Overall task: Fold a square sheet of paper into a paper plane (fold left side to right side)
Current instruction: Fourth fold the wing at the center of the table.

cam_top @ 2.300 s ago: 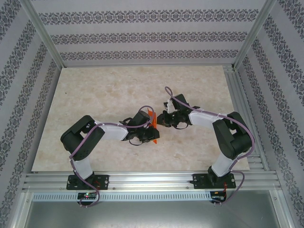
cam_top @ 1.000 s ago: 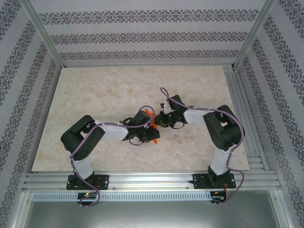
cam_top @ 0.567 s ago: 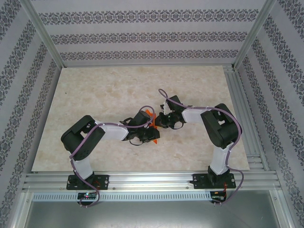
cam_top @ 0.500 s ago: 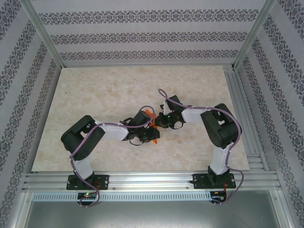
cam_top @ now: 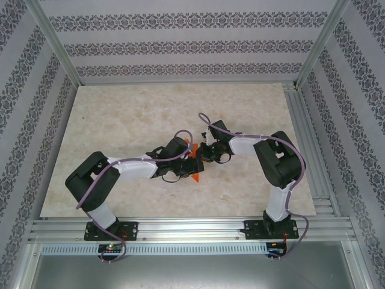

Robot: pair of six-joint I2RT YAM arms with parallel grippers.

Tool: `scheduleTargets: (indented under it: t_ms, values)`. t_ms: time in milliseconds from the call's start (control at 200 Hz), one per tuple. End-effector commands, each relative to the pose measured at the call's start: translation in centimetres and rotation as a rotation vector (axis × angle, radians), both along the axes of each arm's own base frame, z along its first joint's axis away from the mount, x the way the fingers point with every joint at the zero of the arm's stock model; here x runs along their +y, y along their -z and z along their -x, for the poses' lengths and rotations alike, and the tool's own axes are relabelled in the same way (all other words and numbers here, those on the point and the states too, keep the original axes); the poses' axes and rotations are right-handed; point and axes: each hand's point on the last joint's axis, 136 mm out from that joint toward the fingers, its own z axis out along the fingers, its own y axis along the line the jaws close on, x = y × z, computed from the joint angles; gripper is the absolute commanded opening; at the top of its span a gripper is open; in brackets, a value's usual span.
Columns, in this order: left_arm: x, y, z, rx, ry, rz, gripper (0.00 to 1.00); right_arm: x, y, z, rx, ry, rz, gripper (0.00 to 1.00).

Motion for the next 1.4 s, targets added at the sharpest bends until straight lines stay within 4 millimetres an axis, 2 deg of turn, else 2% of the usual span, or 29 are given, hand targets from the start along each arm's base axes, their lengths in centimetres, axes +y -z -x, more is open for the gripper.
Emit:
scheduleTargets:
  t_ms: [0, 160, 375, 624, 869, 1124, 1314, 1394]
  values:
    - [1.0, -1.9, -1.2, -0.058, -0.026, -0.004, 0.39, -1.2, 2.4, 0.5, 0.025, 0.006, 0.097, 0.1]
    - [2.7, -1.6, -3.3, -0.055, -0.084, 0.011, 0.37, -1.0, 2.3, 0.6, 0.024, 0.002, 0.096, 0.1]
    - [2.2, -1.6, -6.2, -0.07, -0.092, 0.039, 0.35, -0.9, 2.2, 0.6, 0.023, -0.003, 0.095, 0.1]
    - [1.8, -0.7, -8.4, -0.062, -0.121, 0.041, 0.32, -0.6, 2.0, 0.6, 0.02, -0.01, 0.091, 0.1]
    - [3.0, 1.7, -9.4, -0.026, -0.18, -0.01, 0.28, -0.5, 2.0, 0.7, 0.019, -0.017, 0.09, 0.1]
    - [3.1, 3.0, -9.8, -0.018, -0.184, -0.024, 0.28, -0.4, 1.9, 0.7, 0.019, -0.019, 0.092, 0.1]
    - [3.9, 4.5, -9.8, 0.005, -0.214, -0.047, 0.26, -0.4, 1.9, 0.7, 0.018, -0.023, 0.096, 0.1]
    - [3.9, 4.3, -9.9, 0.002, -0.23, -0.01, 0.24, -0.4, 1.9, 0.7, 0.019, -0.022, 0.097, 0.11]
